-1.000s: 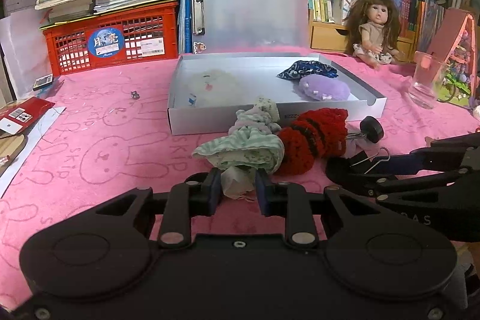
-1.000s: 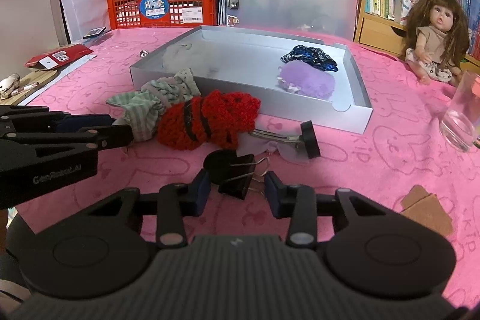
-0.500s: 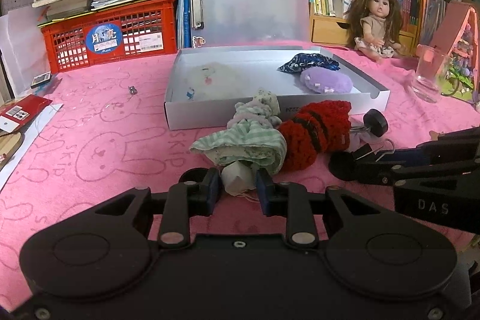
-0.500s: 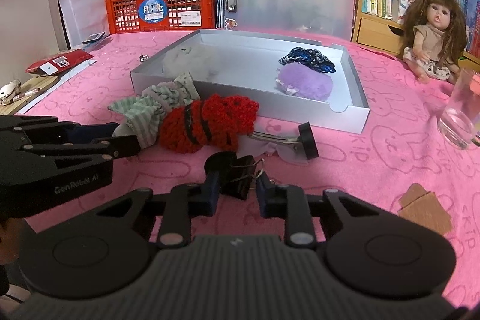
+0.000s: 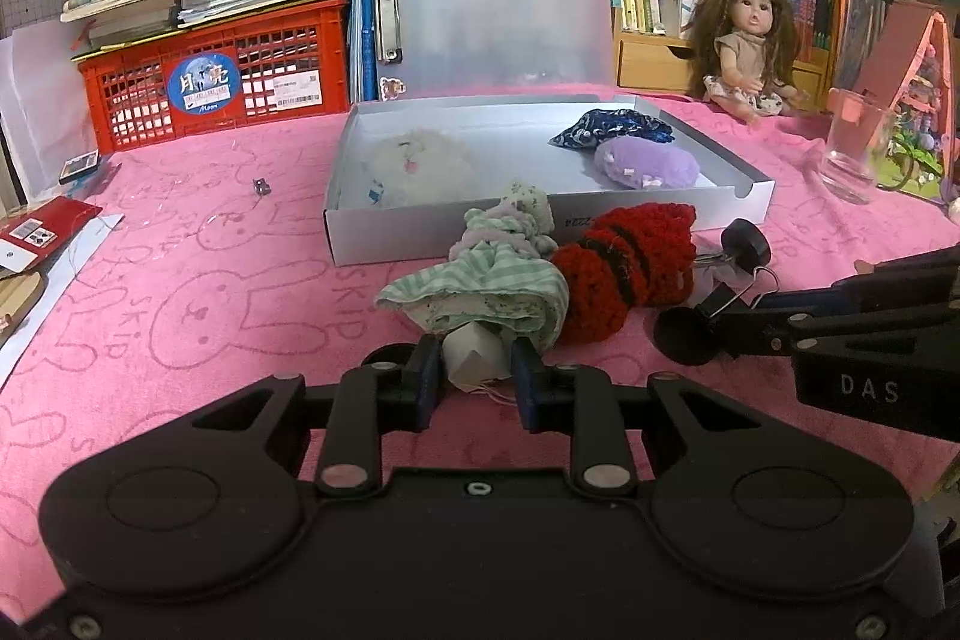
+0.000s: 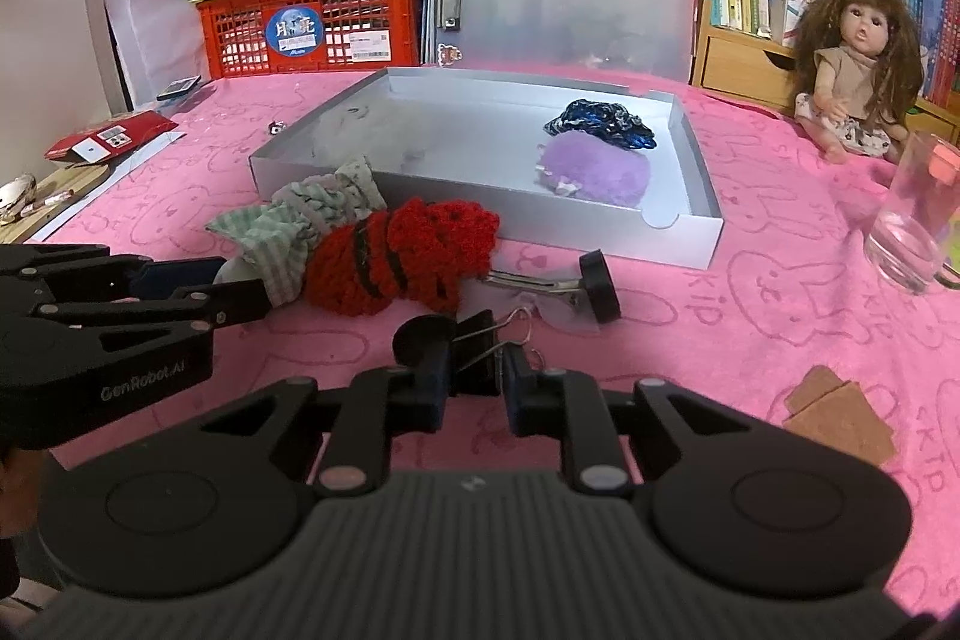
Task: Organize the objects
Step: 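Close left tool on the small white cloth while right tool grips the binder clip, then carry the white cloth with left tool into the box while right tool carries the clip there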
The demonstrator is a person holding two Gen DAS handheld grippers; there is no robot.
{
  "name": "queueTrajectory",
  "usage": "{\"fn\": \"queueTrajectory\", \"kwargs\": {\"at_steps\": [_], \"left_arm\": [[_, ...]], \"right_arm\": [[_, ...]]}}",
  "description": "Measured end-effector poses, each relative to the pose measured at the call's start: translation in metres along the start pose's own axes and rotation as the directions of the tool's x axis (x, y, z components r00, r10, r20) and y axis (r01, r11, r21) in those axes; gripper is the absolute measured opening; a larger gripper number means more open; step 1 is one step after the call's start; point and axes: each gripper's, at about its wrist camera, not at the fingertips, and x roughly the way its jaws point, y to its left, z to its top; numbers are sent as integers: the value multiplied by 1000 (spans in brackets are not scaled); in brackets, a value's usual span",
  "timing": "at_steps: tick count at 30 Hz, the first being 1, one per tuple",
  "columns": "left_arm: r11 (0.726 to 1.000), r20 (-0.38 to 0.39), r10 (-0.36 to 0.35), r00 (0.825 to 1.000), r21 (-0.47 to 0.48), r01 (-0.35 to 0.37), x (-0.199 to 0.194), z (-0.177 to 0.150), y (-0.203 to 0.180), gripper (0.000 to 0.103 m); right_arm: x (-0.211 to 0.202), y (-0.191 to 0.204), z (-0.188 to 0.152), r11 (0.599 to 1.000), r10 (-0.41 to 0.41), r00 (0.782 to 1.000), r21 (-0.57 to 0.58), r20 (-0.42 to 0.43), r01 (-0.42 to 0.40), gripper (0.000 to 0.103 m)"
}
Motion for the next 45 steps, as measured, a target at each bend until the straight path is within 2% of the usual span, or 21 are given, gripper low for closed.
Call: {"fn": "queueTrajectory", "kwargs": {"at_steps": [2, 4, 11, 17, 18, 19, 21, 26, 28, 45], "left_arm": [[1000, -1, 2, 1000, 0, -2, 0, 0, 0, 25], [1000, 0, 2, 1000, 1, -2, 1, 0, 0, 25], [1000, 4, 10, 1000, 9, -10, 4, 0, -1, 26], [1000, 7, 18, 1000, 10, -18, 10, 0, 0, 29], [1000, 8, 18, 1000, 11, -18, 10, -1, -1, 28], [1000, 10, 16, 1000, 7, -16, 9, -1, 0, 23], [1000, 21, 9, 1000, 3, -9, 6, -1, -1, 23], [999, 52, 19, 998, 29, -21, -5, -2, -4, 23], [999, 57, 17, 998, 36, -19, -10, -2, -5, 19], [999, 97, 14, 995, 36, -18, -36, 2, -1, 19]], "right_arm": [[1, 0, 0, 1000, 4, 1000, 0, 1, -4, 34], [2, 2, 1, 1000, -1, 1000, -5, 3, 1, 44], [10, 2, 1, 999, -36, 999, -13, 14, 37, 45], [16, -1, 0, 999, -31, 999, -14, 27, 31, 49], [16, -1, 0, 1000, -28, 999, -12, 27, 28, 47], [15, -1, 0, 1000, -21, 999, -10, 29, 21, 40], [11, 0, -1, 1000, -7, 999, -19, 43, 8, 26], [-1, 11, -2, 995, -3, 996, -98, 85, 12, 25], [-4, 13, -1, 994, -7, 996, -110, 93, 18, 25], [-14, -4, 6, 998, -64, 992, -22, 109, 67, 25]]}}
